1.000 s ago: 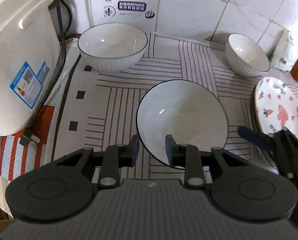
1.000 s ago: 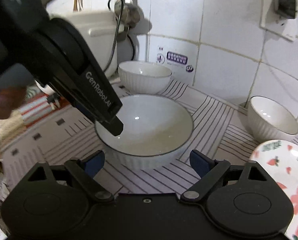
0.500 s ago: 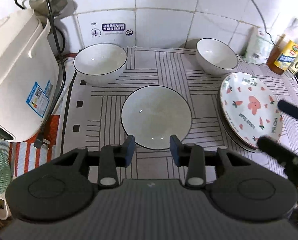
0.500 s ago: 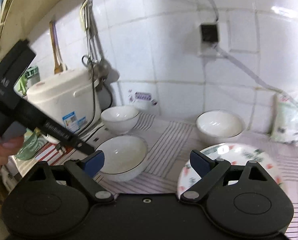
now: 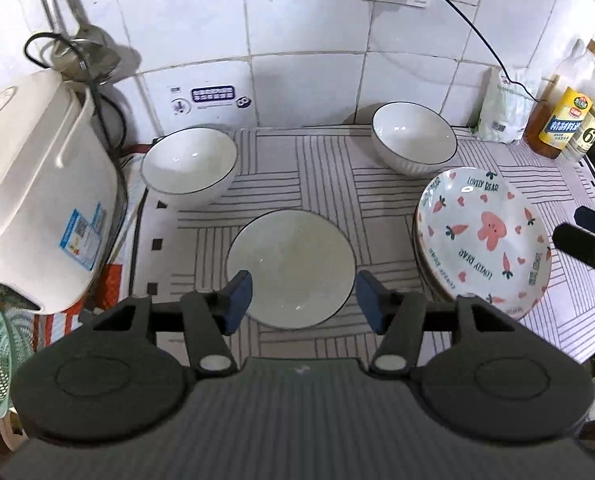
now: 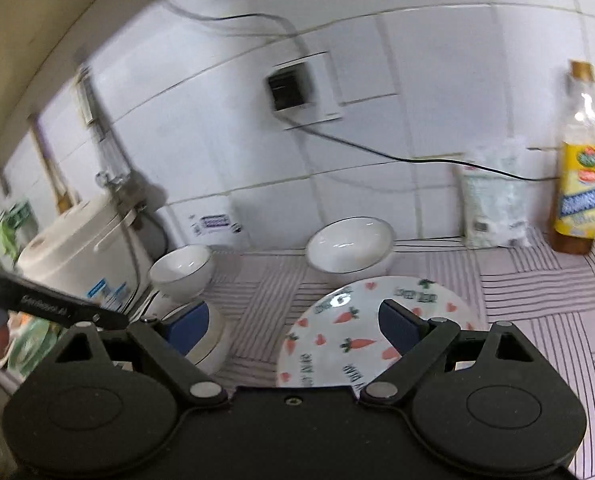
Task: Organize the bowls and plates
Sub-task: 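Lift the white bowl and carry it toward the bowls by the wall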
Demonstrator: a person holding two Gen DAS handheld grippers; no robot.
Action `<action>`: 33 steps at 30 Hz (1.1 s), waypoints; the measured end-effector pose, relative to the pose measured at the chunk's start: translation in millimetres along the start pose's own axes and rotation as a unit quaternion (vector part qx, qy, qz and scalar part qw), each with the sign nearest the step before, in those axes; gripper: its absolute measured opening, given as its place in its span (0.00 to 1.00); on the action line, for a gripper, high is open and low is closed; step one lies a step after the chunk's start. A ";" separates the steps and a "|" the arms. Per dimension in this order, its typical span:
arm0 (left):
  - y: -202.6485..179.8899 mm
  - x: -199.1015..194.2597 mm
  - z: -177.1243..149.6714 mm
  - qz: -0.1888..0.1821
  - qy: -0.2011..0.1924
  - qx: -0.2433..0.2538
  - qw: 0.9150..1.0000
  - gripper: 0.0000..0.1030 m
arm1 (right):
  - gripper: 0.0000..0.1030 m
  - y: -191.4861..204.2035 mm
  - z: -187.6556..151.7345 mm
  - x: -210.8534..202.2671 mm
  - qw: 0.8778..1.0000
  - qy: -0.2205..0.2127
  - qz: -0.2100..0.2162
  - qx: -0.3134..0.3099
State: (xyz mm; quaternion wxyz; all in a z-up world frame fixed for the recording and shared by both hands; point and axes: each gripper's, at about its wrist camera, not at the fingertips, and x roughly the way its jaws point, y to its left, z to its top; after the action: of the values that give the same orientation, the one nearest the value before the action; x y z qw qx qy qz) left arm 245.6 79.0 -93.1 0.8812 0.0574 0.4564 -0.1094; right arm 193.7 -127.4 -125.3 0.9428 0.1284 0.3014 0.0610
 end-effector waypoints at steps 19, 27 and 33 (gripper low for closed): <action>-15.2 107.1 45.4 -0.042 -0.014 -0.090 0.995 0.69 | 0.85 -62.3 10.5 99.2 0.993 0.005 -0.046 0.108; -33.2 151.0 75.0 -0.052 -0.043 -0.105 0.992 0.69 | 0.67 -71.0 19.5 147.7 0.990 0.013 -0.063 0.129; -49.1 184.4 86.2 -0.052 -0.037 -0.106 0.992 0.64 | 0.52 -74.6 25.5 178.2 0.988 0.026 -0.088 0.124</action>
State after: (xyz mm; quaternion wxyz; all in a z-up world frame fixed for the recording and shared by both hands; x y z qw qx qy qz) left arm 405.0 -11.8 -194.1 0.8919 -0.0645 0.4344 -0.1083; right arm 356.0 -169.9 -224.6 0.9129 0.2160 0.3416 -0.0569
